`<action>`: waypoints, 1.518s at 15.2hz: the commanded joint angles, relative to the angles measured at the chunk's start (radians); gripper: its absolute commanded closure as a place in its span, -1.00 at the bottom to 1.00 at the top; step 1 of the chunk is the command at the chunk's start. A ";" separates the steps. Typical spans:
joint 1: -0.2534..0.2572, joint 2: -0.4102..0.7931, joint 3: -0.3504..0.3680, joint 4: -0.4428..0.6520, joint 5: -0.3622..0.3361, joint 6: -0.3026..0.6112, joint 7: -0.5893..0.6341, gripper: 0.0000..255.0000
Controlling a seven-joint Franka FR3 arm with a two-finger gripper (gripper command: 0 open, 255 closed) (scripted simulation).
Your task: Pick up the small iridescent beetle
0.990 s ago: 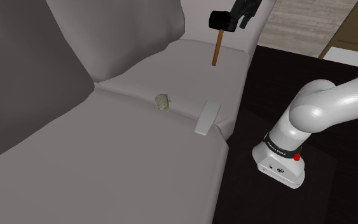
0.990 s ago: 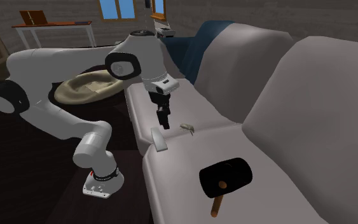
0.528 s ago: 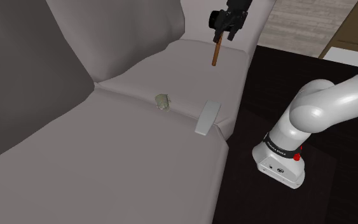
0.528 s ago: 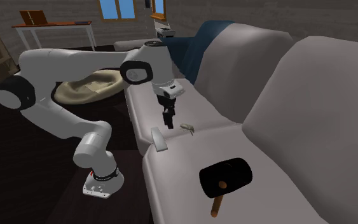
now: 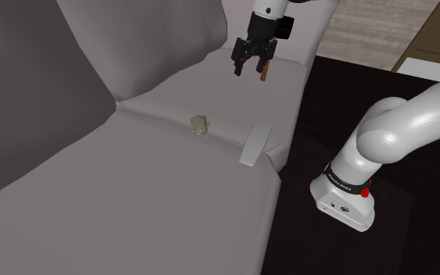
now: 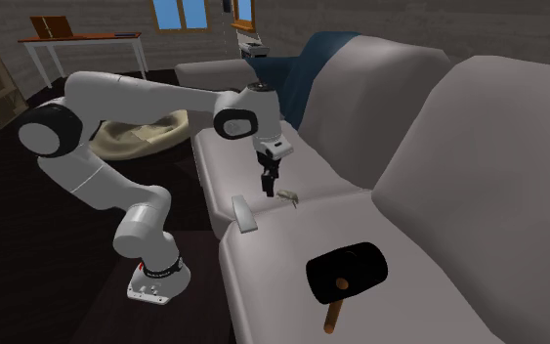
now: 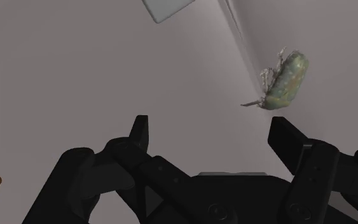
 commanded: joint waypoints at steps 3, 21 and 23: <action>0.007 0.119 0.067 0.022 0.030 0.081 0.113 -1.00; 0.029 0.540 0.212 0.126 0.010 0.357 0.424 -1.00; 0.029 0.545 0.213 0.122 0.009 0.365 0.425 -1.00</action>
